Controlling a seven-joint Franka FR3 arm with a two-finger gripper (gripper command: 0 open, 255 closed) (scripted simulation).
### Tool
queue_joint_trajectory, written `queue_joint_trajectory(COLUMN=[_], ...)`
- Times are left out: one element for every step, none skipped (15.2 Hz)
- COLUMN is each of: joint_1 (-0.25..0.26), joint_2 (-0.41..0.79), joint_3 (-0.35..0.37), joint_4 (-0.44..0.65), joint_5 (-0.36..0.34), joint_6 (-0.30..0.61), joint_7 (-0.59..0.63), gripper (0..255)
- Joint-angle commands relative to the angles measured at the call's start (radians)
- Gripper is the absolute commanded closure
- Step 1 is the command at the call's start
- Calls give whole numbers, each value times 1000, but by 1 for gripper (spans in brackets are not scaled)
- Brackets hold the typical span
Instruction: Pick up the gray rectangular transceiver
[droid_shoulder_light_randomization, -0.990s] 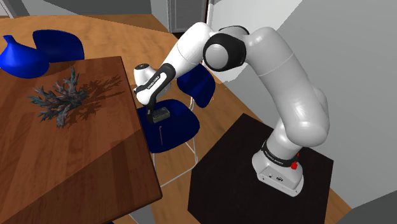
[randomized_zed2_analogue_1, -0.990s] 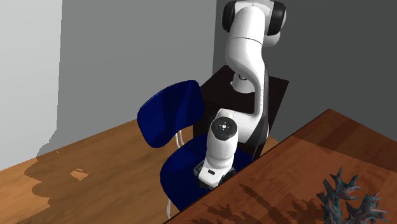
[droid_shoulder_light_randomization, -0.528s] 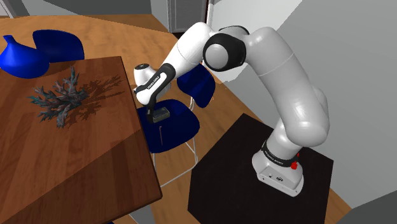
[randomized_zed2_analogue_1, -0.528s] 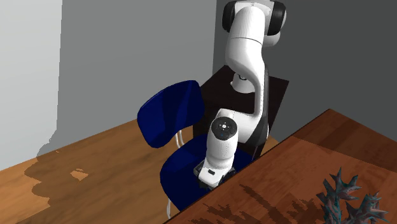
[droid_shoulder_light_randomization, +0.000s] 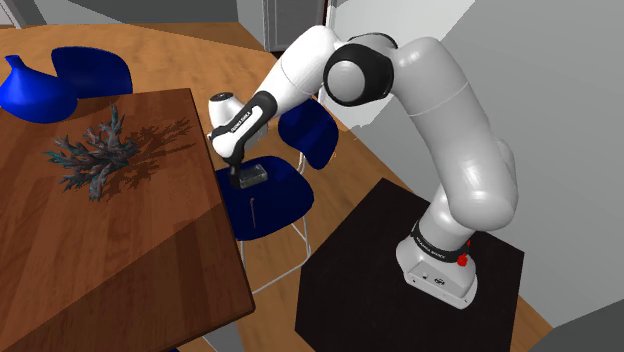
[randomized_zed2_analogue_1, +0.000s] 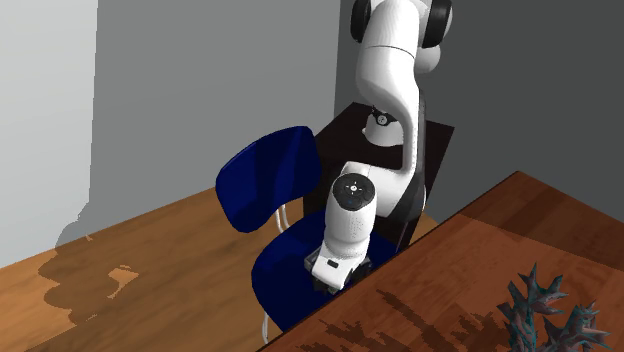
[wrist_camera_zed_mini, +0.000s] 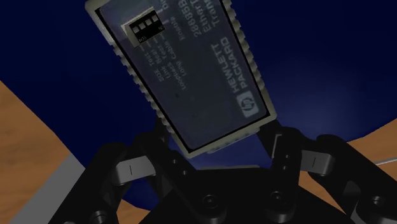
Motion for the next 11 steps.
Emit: queue_joint_trajectory(joint_1=[-1, -1, -1, -2, -2, -2, -3, -3, -3, -3, -3], joint_2=[-25, -35, -46, -57, -67, -77, -87, -98, -108, -109, -109], joint_3=[1, 1, 1, 2, 2, 3, 3, 3, 4, 4, 4], joint_4=[-14, -18, -21, -25, -28, -30, -32, -35, -37, -37, -37], joint_5=[1, 1, 1, 2, 2, 2, 3, 3, 4, 4, 4], joint_6=[-10, -18, -25, -32, -39, -47, -55, -63, -70, -72, -72], joint_7=[-1, -1, -1, -1, -2, -2, -2, -2, -3, -3, -3], gripper=[255, 255, 255, 255, 255, 255, 255, 255, 255, 255, 255])
